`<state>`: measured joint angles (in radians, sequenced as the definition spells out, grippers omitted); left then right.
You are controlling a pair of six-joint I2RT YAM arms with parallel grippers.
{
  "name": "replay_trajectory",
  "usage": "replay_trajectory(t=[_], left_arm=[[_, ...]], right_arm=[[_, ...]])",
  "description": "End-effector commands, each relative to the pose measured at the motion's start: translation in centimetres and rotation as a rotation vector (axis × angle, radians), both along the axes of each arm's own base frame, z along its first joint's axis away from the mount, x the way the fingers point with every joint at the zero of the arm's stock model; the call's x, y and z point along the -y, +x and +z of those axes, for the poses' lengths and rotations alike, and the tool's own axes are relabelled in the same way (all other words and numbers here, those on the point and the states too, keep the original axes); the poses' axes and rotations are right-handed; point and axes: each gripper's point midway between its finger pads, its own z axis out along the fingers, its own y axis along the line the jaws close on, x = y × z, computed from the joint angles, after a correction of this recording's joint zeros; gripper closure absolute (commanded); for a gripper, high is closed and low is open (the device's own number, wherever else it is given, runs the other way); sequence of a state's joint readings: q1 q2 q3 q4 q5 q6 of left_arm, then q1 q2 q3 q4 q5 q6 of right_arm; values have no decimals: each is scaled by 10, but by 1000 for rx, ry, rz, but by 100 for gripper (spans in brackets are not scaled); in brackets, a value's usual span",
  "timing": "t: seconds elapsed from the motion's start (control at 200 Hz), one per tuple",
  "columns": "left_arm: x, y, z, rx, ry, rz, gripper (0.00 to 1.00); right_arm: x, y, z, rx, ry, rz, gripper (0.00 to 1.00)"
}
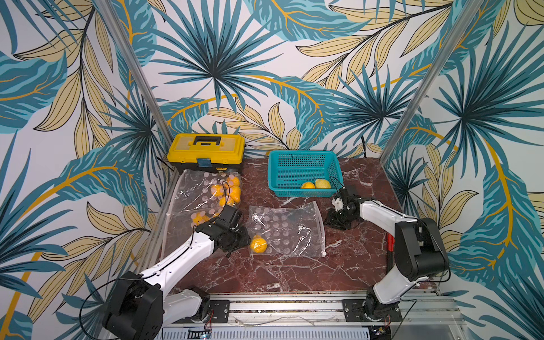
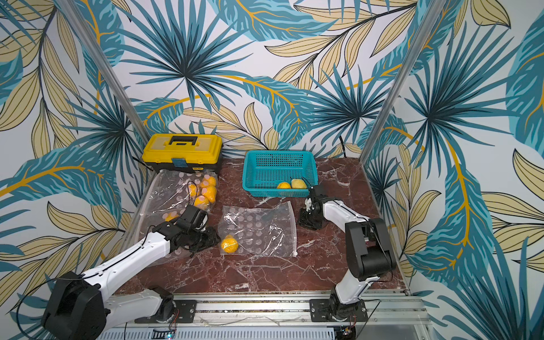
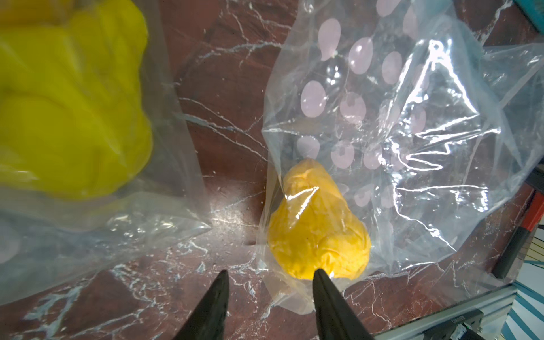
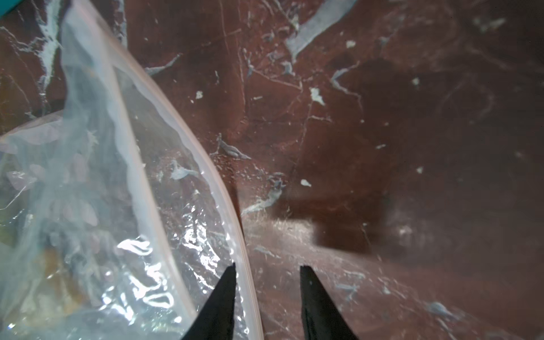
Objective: Open the zip-top bag and take out the pear
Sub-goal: Adjust the zipper food storage bag at the center of the board.
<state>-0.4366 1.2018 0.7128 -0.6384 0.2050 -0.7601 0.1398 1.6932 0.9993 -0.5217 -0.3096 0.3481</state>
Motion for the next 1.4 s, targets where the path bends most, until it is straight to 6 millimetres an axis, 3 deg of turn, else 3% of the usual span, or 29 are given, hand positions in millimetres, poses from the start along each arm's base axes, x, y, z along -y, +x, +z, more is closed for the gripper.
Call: replay_trajectory(t=[0.0,0.255,0.411,0.441,0.686,0.811,0.896,1.011,1.152,1.392], left_arm=[[12,4,-5,7,-70,-11,52],[30,13,-16,1,-162,-25,53],[37,18,-17,0,-184,-36,53],[38,19,-16,3,-189,-36,53],[43,27,-6,47,-217,-38,49],[46,27,-4,54,-247,-32,47],[49,24,-8,34,-252,-35,55],[49,23,-10,24,-250,-29,82],[53,29,9,68,-284,-29,99],[56,38,68,164,-318,-34,100]], right_arm=[[-14,4,-4,11,96,3,64],[-51,-4,12,33,356,26,72],[-63,-15,14,14,438,36,74],[-66,-10,16,42,458,44,74],[-48,-33,-26,-91,340,-33,77],[-46,-42,-37,-120,335,-51,77],[-46,-45,-39,-128,331,-50,78],[-44,-45,-41,-126,318,-52,78],[-42,-48,-45,-140,311,-64,78],[-42,-43,-45,-104,314,-68,79]])
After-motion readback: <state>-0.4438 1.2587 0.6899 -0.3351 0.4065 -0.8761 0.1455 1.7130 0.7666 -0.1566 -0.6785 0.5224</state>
